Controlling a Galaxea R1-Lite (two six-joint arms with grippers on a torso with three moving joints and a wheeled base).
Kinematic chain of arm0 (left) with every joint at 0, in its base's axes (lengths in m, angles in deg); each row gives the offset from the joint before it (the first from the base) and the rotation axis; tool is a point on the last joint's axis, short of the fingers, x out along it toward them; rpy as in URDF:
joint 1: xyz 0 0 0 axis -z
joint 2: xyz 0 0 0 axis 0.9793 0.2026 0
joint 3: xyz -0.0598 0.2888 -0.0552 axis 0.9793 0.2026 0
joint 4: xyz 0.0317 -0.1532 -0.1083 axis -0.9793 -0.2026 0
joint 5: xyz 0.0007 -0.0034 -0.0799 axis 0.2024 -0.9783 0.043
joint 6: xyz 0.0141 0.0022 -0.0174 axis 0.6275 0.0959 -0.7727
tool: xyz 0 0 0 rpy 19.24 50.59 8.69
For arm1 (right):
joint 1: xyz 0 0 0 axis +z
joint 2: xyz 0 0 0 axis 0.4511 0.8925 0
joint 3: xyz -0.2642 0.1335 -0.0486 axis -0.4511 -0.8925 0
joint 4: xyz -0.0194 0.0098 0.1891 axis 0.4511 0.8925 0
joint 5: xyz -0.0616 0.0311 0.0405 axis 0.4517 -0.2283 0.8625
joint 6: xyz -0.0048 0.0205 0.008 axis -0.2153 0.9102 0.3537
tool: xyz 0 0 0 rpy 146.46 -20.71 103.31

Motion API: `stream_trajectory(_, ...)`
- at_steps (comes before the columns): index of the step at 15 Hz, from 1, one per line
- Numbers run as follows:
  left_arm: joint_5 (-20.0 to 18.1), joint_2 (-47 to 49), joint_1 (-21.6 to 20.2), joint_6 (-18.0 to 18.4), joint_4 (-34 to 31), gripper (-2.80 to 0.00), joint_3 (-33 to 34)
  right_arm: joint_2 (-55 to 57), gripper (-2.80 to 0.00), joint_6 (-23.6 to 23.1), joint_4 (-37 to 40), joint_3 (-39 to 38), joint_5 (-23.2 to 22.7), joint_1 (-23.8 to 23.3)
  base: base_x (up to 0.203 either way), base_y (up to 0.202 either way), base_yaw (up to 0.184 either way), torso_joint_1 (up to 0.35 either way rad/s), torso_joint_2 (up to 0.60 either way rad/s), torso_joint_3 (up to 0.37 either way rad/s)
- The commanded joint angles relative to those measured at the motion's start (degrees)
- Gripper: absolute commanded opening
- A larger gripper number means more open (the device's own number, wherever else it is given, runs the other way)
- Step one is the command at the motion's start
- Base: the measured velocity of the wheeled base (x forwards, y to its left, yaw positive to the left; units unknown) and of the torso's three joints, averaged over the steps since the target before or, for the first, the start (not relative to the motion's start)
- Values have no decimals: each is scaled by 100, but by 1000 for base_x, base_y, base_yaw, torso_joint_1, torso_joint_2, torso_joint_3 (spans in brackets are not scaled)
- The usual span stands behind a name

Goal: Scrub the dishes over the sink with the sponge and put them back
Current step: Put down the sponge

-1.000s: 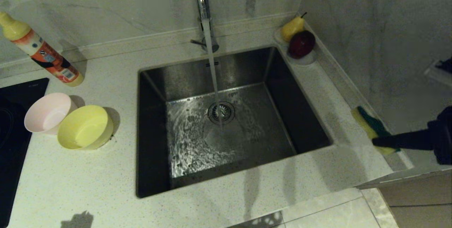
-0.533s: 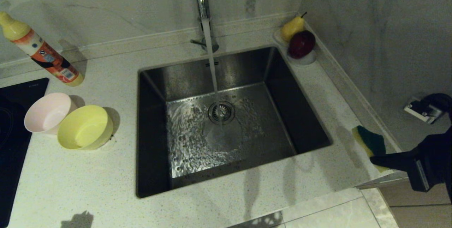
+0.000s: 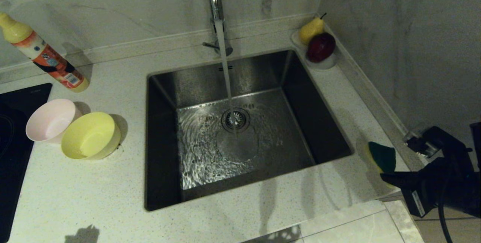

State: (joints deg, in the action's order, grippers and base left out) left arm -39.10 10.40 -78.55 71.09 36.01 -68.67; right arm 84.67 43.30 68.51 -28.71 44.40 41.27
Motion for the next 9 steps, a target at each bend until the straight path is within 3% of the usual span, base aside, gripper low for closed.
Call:
stream_trajectory(1, 2, 21, -2, 1, 6, -280, 229, 351, -280, -213, -680, -242, 17, 13, 0, 0, 0, 0, 0, 0)
stream_trajectory(4, 2, 17, -2, 6, 6, -280, 229, 646, -280, -269, -1066, -189, 308, 4, 0, 0, 0, 0, 0, 0)
stream_trajectory(9, 2, 12, -2, 1, 6, -280, 229, 1162, -280, -331, -1532, -89, 311, -19, 0, 0, 0, 0, 0, 0)
